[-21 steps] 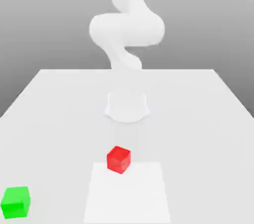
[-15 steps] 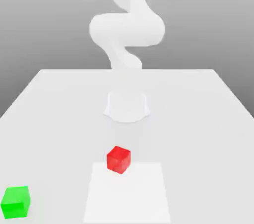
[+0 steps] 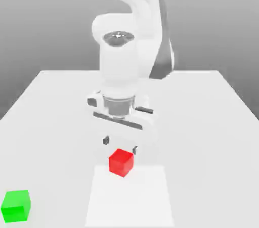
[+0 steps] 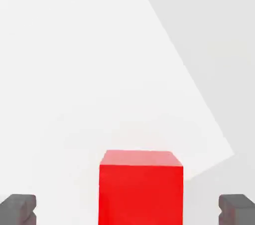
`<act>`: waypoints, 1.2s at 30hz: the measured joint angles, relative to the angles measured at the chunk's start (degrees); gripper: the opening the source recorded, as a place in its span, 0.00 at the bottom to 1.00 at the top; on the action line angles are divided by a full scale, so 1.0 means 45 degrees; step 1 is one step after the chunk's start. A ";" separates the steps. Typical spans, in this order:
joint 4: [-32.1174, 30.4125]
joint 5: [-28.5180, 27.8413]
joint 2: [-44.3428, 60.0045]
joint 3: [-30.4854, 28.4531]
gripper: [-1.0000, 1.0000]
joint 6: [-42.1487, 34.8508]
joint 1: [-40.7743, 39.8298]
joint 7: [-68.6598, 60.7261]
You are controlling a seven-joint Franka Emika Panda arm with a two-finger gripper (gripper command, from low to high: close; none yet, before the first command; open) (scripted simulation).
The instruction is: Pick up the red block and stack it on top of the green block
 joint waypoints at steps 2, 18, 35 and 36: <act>0.0092 -0.0201 0.0952 -0.0287 0.50 0.0823 0.0258 0.0169; -0.0203 0.0061 -0.1106 -0.0295 0.00 -0.0944 0.0372 0.0015; 0.6403 -0.0342 0.1615 -0.1750 0.00 -0.4838 -0.3080 0.0511; 0.6864 -0.0158 0.1881 -0.1836 0.00 -0.5039 -0.3251 0.0398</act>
